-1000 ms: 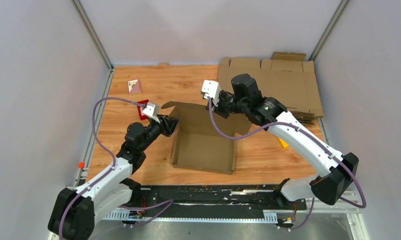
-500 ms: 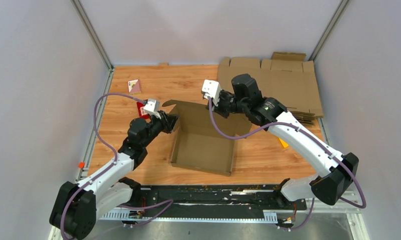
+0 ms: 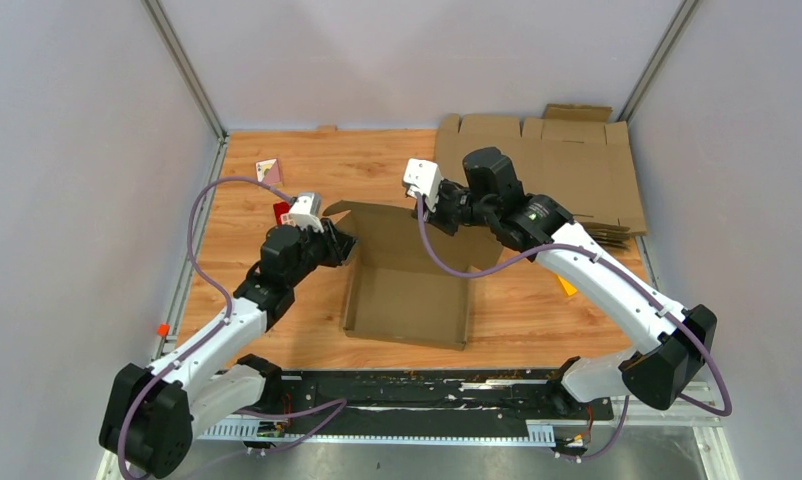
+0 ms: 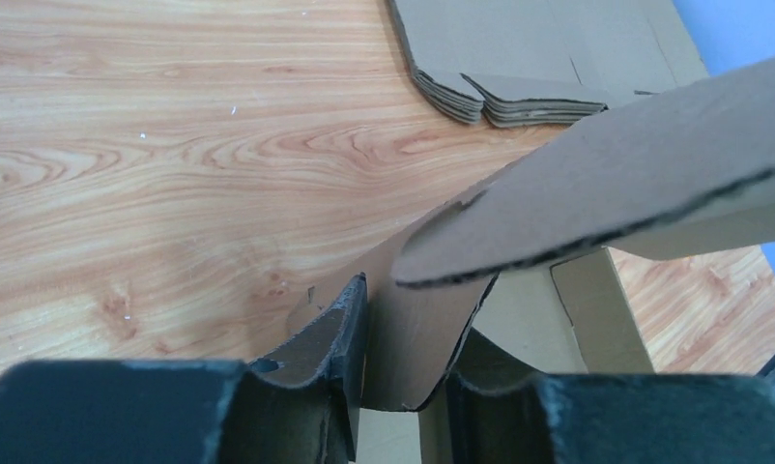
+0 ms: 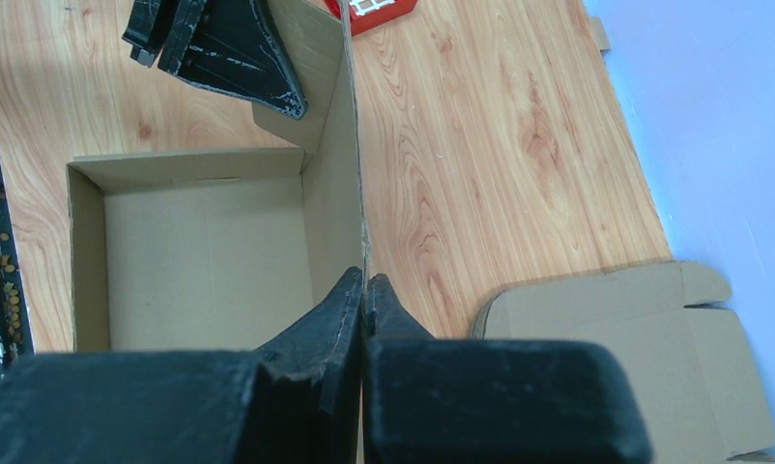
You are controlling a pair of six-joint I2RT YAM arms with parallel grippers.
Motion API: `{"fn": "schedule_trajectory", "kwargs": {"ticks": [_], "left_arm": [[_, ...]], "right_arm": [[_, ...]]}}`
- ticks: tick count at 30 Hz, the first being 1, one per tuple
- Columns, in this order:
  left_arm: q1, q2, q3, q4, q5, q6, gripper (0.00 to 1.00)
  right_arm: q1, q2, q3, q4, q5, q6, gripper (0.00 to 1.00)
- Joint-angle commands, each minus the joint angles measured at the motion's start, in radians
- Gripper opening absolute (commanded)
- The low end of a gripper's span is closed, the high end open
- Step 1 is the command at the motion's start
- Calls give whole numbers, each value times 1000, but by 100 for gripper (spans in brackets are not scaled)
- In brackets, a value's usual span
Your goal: Fold the paper box
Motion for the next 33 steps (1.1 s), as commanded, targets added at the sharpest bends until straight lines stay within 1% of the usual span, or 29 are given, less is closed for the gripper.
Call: {"fn": "schedule_trajectory", "kwargs": {"ticks": [1,3,7,14,17,20,22,24,25,27,30,33], "left_arm": [[-7,19,78,-78,4,-61,27],[-10,27,99,-96,-11,-75,24],[-15,52,144,-130,-23,-123,24],[-34,87,182,-136,-11,-206,22],[-53,79,163,-129,-35,-218,23],[-65,52,124,-117,-57,-229,26],[-80,28,78,-87,-81,-226,26],[-102,-10,20,-54,-138,-214,25],[-110,-29,-6,-38,-158,-202,24],[-125,-65,-53,-12,-201,-177,20],[-151,-113,-107,13,-245,-123,11],[-162,-144,-134,33,-246,-63,8]], "right_arm": [[5,9,25,42,-4,17,0],[8,10,25,44,-6,18,0],[18,12,25,42,-6,15,0],[26,19,23,43,2,11,0],[30,17,20,48,4,11,0],[35,17,21,46,10,13,1],[41,14,18,44,16,14,2],[45,7,11,45,23,17,3],[48,4,5,48,26,20,6],[52,-7,-6,53,35,27,15],[57,-24,-24,52,52,43,24],[63,-43,-50,56,74,68,32]]}}
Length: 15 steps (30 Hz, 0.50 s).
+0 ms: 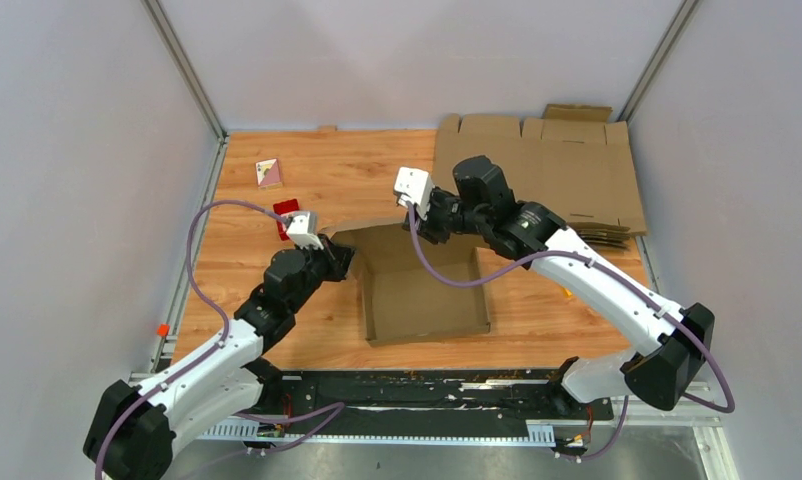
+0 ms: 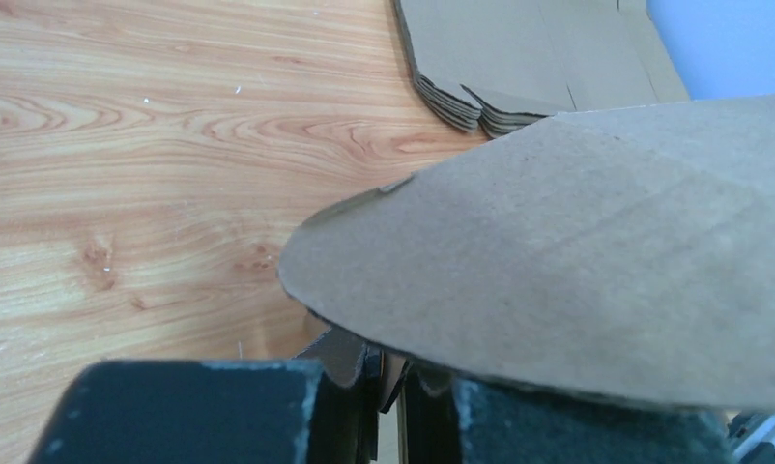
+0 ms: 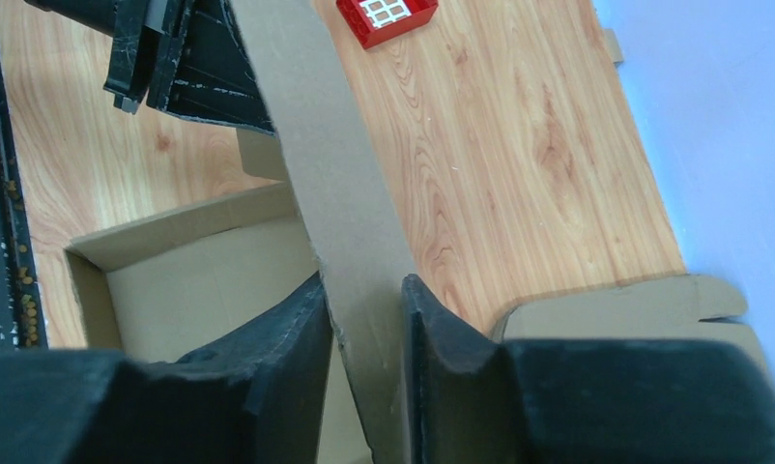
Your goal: Fold the paper box
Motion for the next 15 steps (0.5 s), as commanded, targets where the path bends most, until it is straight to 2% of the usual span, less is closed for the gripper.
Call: {"fn": "schedule_trajectory", "kwargs": {"ticks": [1,5,8,12,15], "left_arm": [[-23,-37,-46,31,-12,72,8],[-23,-44,-29,30,-5,109,7],[-23,-35,-5,21,3,141,7],[-23,-17,31,12,17,201,8],[-23,-11,56,-12,20,259,8]], "right_arm": [[10,-50,-44,23,43,56,39],[11,-93,-89,38,108,101,61],[10,-147,-136,83,188,132,70],[10,-235,-193,153,321,219,93],[10,-292,-208,132,413,308,94]]}}
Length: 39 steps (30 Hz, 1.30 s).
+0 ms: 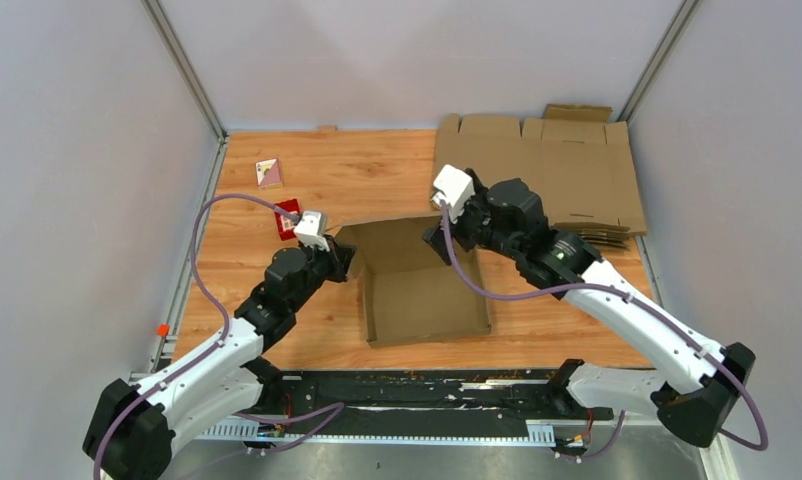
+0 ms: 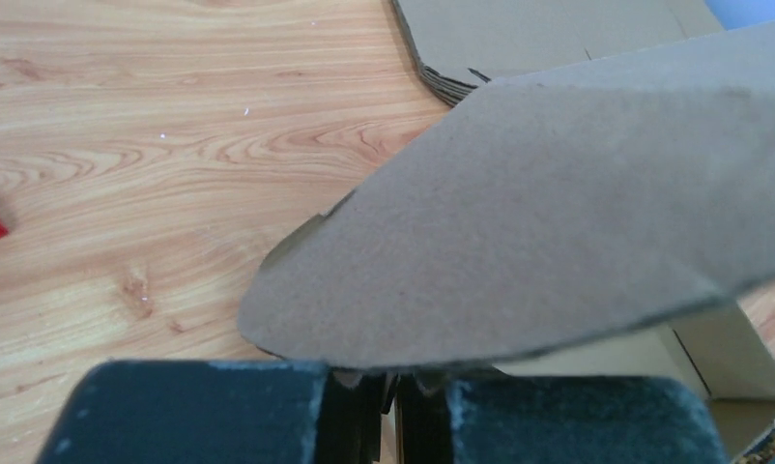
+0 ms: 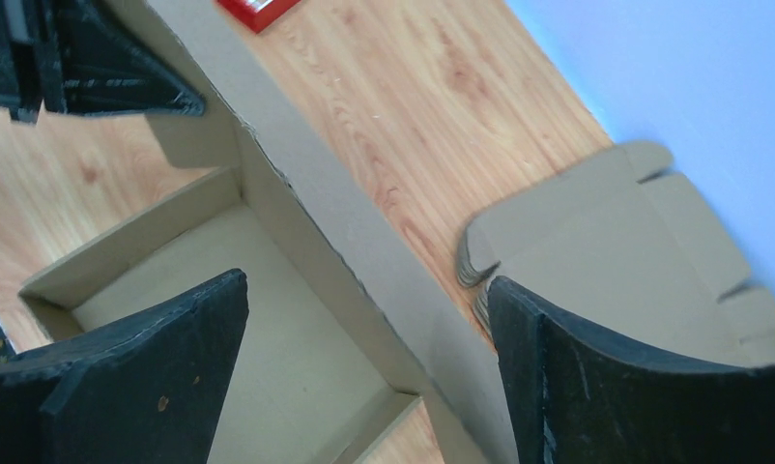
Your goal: Fold the paper box
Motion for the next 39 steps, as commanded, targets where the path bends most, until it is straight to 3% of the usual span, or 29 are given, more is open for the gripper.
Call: {"fn": "schedule_trajectory", "kwargs": {"ticks": [1,10,15,17,21,28,31,39], "left_arm": [[-4,7,67,-25,15,103,8],[-5,1,79,-44,63,129,9],[-4,-6,70,-36,70,136,9],[-4,-8,67,-34,72,136,9],[-5,-8,66,-37,73,136,9],[-5,-16,63,-40,73,138,9],[-4,-20,67,-49,73,138,9],[-4,-24,60,-38,73,144,9]], "right_arm": [[2,-107,-27,55,194,175,94],[1,-519,-356,141,323,322,93],[0,-627,-479,158,411,373,100],[0,-627,-510,183,442,399,100],[-43,-577,-532,253,356,435,100],[-430,-513,-612,478,-63,588,100],[-496,-514,-652,553,-47,547,99],[-521,-428,-671,681,-70,458,94]]}}
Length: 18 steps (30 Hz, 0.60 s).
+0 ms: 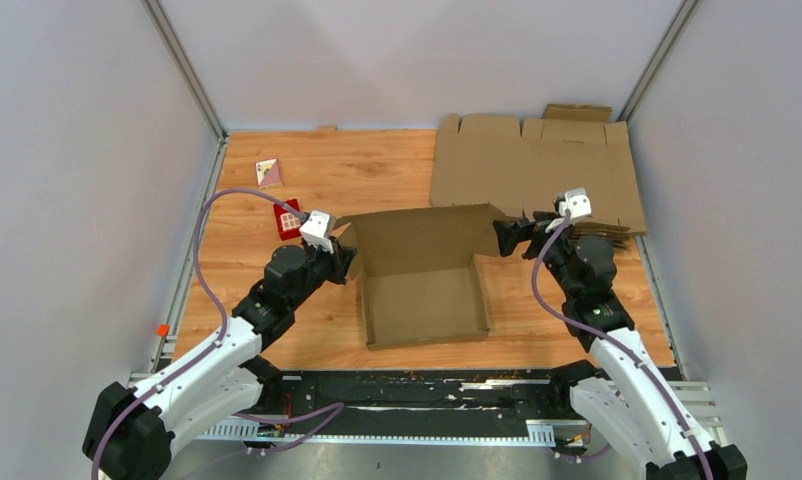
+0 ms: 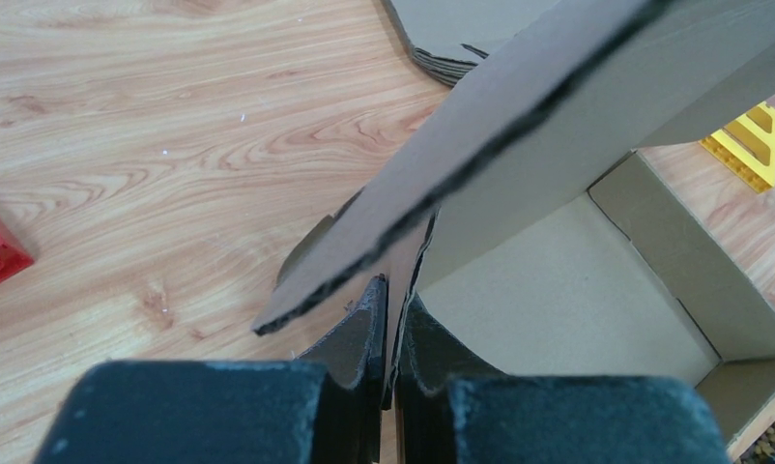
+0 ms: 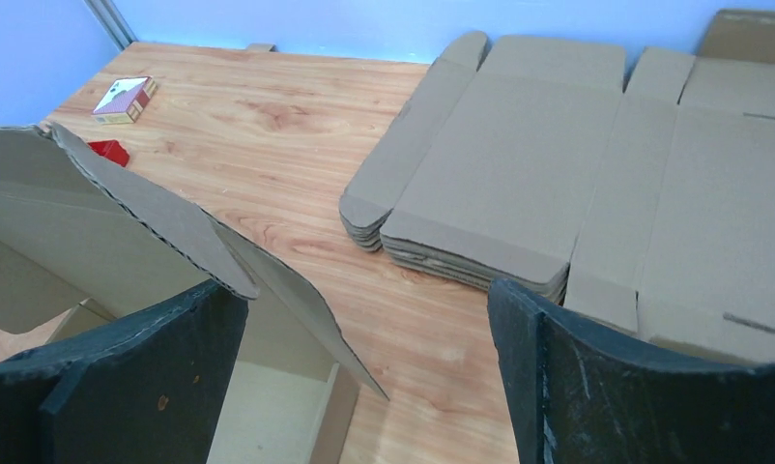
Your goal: Fold the paper box
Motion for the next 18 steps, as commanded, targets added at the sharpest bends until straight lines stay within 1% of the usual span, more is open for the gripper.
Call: {"fn": "schedule_trajectory", "kwargs": {"ticks": [1,6,10,13,16,18], "left_arm": [[-5,-17,19,36,12,13,9],[-5,-14,17,39,12,18,9],[-4,-14,13,46,12,23,9],[-5,-13,13,45,12,23,9],[-3,-15,13,44,11,24,9],[-3,-15,13,44,11,22,9]], "right_arm": [[-18,47,-4,158,-50,-40,94],[-83,115,-4,214,-142,-52,94],[-101,183,7,256,-234,-75,94],[-102,235,27,279,-335,-84,87],[-102,254,38,276,-401,-87,81],[-102,260,43,277,-434,-83,70]]}}
